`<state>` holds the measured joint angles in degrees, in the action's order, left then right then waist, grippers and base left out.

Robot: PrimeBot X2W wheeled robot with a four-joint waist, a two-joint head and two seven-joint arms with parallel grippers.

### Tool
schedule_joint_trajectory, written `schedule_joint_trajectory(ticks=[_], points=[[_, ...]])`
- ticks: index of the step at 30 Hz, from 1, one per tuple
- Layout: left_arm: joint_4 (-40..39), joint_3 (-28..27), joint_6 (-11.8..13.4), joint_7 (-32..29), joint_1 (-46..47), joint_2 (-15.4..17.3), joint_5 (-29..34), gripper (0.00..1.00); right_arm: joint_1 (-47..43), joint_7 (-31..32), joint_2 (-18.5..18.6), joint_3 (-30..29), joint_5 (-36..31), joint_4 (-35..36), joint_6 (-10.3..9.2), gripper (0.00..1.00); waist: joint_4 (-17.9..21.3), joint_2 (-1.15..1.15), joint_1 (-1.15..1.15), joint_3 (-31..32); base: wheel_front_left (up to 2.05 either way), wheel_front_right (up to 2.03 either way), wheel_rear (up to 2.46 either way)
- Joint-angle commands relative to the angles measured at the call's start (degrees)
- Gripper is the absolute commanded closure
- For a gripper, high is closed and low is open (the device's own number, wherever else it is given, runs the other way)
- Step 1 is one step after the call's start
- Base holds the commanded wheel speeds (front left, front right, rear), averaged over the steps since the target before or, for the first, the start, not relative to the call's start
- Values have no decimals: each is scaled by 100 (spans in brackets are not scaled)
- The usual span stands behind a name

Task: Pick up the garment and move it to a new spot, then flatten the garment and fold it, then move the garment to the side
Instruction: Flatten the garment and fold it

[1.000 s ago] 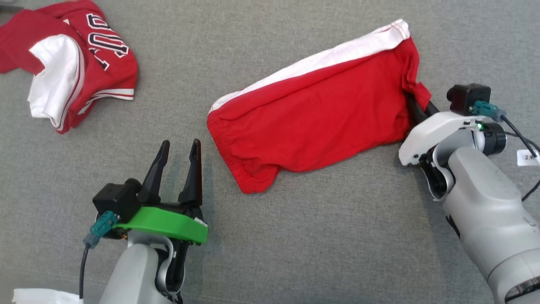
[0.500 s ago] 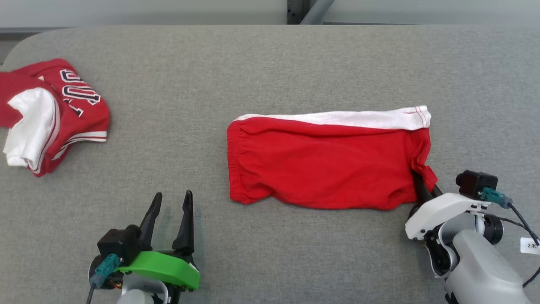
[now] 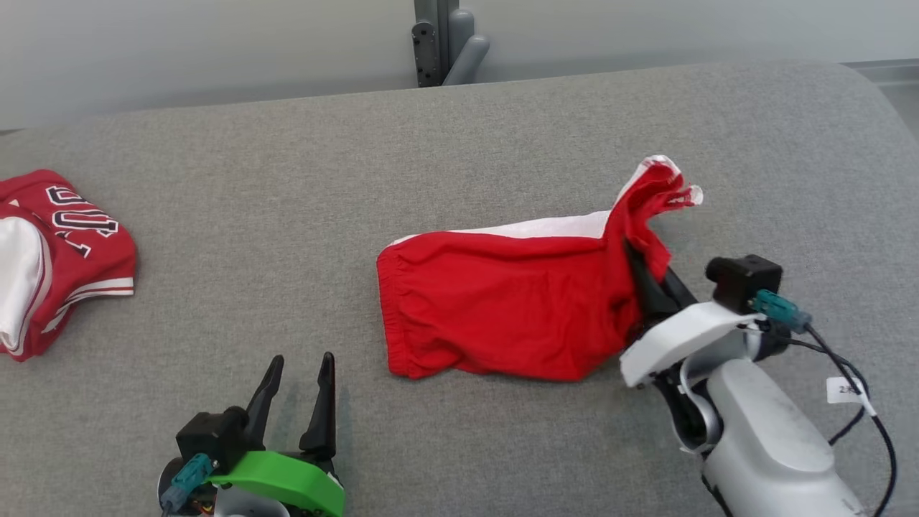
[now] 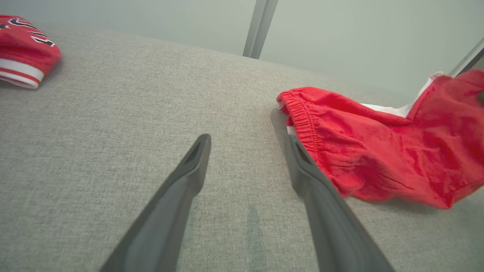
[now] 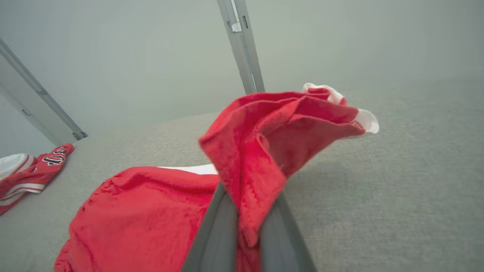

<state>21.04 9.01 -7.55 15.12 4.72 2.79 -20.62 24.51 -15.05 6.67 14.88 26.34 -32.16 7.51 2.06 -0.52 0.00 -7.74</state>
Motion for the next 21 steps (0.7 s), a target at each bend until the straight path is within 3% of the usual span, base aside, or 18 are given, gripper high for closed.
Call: schedule_joint_trajectory(ticks=[1, 6, 12, 13, 14, 15, 21], points=[[31, 2, 13, 4, 20, 24, -22, 0, 67, -16, -56, 251, -30, 107, -3, 100, -145, 52, 0, -26, 0, 0, 0], [54, 89, 13, 4, 127, 22, -100, 0, 320, -16, -187, 1376, 78, 235, -3, 100, -555, 52, 0, -83, 0, 0, 0], [76, 153, 13, 4, 163, 20, -222, 0, 589, -9, -312, 2486, 302, -376, -4, 100, -1128, 52, 0, -182, 0, 0, 0], [80, 146, 13, 4, 156, 20, -221, 0, 629, -9, -323, 2617, 327, -512, -3, 85, -1199, 52, 0, -196, 0, 0, 0], [82, 120, 13, 4, 150, 21, -231, 0, 656, -10, -330, 2694, 391, -632, -4, 39, -1257, 52, 0, -204, 0, 0, 0], [79, 96, 13, 4, 146, 21, -229, 0, 689, -12, -331, 2742, 444, -710, -4, 0, -1301, 52, 0, -214, 0, 0, 0], [73, -142, 13, 4, 99, 20, -150, 0, 699, -17, -356, 2726, 650, -553, -4, 0, -1262, 52, 0, -196, 0, 0, 0]])
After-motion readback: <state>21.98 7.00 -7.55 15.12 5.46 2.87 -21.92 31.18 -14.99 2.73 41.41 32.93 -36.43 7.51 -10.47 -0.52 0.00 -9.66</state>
